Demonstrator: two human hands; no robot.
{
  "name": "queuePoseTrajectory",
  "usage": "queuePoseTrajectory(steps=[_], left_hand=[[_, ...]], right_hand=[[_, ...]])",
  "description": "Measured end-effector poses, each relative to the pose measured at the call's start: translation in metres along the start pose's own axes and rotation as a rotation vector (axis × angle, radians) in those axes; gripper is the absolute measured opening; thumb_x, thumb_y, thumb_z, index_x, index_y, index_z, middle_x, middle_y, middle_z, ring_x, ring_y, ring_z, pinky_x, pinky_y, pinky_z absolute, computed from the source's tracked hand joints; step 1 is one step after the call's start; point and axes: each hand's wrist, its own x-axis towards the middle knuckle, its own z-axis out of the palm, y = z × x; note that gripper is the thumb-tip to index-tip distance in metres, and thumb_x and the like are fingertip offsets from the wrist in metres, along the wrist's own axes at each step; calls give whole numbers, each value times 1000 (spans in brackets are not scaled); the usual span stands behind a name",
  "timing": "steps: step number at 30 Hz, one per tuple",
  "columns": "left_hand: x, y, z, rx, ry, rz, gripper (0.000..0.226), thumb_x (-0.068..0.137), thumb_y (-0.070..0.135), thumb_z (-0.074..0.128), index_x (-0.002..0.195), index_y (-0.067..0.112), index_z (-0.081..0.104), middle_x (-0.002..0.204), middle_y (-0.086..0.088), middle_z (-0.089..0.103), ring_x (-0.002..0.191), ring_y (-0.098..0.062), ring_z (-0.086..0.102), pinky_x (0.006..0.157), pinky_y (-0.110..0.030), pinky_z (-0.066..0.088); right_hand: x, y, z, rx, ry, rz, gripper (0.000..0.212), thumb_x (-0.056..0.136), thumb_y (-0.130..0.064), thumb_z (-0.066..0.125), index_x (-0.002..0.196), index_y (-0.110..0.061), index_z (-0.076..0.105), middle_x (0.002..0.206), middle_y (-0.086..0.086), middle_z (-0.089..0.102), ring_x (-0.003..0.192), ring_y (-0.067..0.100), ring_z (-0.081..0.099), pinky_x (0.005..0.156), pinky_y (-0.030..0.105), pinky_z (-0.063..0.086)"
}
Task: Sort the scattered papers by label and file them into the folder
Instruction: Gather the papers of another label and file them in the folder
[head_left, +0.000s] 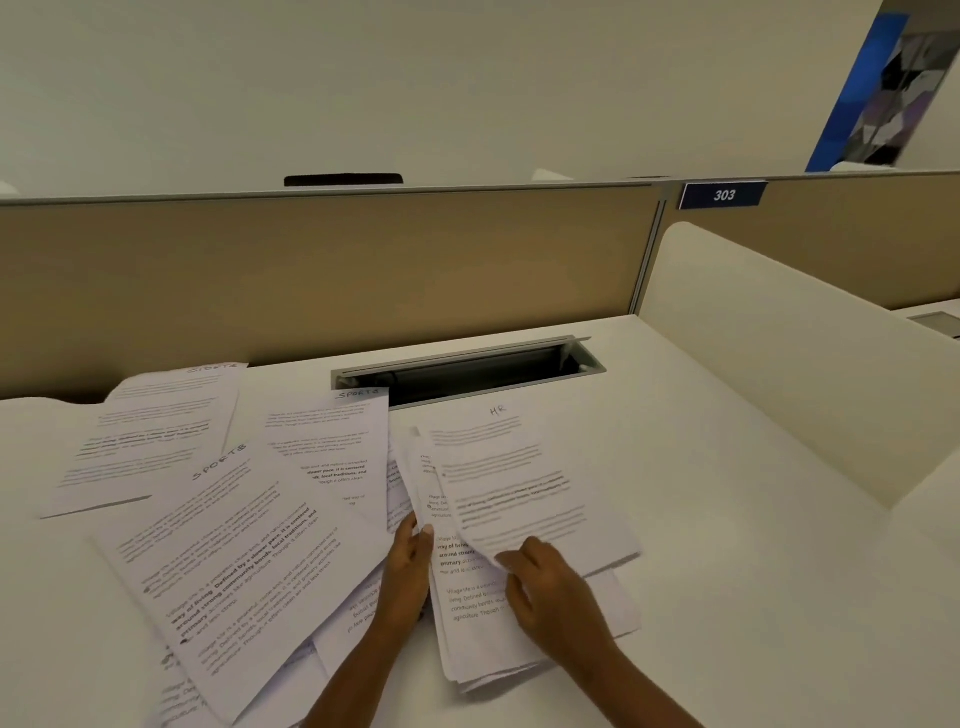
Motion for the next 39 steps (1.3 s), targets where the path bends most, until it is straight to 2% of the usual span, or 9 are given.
queuePoseTrajectory(steps=[10, 14, 19, 22, 25, 28, 31, 35, 39], left_hand=[[0, 6, -7, 26, -88, -84, 51, 87, -4, 52, 134, 9, 37, 116, -11, 59, 90, -16, 60, 64, -19, 56], [-7, 9, -8, 12, -100, -80, 53, 90, -2, 49, 138, 13, 33, 114, -6, 56, 95, -19, 59, 70, -24, 55], [-19, 14, -14, -53, -90, -104, 54, 91, 1, 47, 139, 18, 30, 120, -6, 53, 94, -20, 60, 70, -29, 55], [-27, 21, -15, -104, -121, -76, 52, 90, 2, 48, 135, 24, 31, 123, -5, 53, 95, -15, 60, 70, -28, 56], [-33, 37, -9, -170, -140, -64, 53, 91, 0, 46, 132, 28, 29, 116, 2, 54, 94, -14, 60, 68, -25, 57], [-34, 49, -6, -152, -155, -58, 55, 93, 4, 45, 139, 25, 25, 131, -5, 48, 106, -22, 57, 81, -32, 54], [-36, 58, -7, -39, -180, -38, 54, 93, 9, 47, 140, 24, 24, 138, -6, 45, 118, -25, 52, 93, -40, 48], [-38, 61, -12, 209, -167, 24, 49, 94, 17, 47, 138, 22, 28, 133, -5, 49, 114, -20, 53, 89, -32, 49], [-35, 46, -43, 712, 112, 215, 53, 91, 24, 52, 139, 18, 31, 138, -5, 45, 126, -18, 44, 103, -30, 37]], right_hand=[[-27, -33, 8, 96, -98, -125, 16, 77, -32, 46, 91, -32, 52, 78, -14, 60, 68, -3, 57, 57, 2, 44], [-31, -24, 1, 192, -138, -92, 31, 92, -53, 35, 102, -32, 56, 92, -11, 62, 89, -1, 51, 72, 17, 50], [-18, 17, -16, 160, 108, 225, 49, 90, -49, 39, 118, -12, 55, 116, 14, 59, 114, 17, 45, 102, 19, 31], [-3, 39, -35, 353, 13, 686, 58, 88, -27, 55, 135, 1, 37, 132, 25, 46, 124, 34, 44, 106, 32, 31], [5, 50, -55, 926, -250, 942, 45, 87, -20, 60, 128, -4, 49, 126, 16, 57, 107, 32, 60, 94, 45, 48], [1, 53, -65, 1184, -378, 885, 50, 74, -24, 70, 118, -4, 58, 110, 12, 68, 94, 31, 68, 74, 41, 57], [-3, 54, -66, 1225, -371, 857, 75, 44, -34, 90, 108, -6, 62, 103, 13, 71, 91, 32, 69, 65, 37, 58], [1, 59, -66, 1089, -254, 876, 35, 78, -12, 66, 111, -3, 60, 100, 15, 70, 81, 33, 70, 60, 36, 58], [5, 65, -69, 1000, -153, 948, 30, 81, -6, 64, 110, 0, 59, 105, 20, 65, 83, 33, 65, 56, 32, 57]])
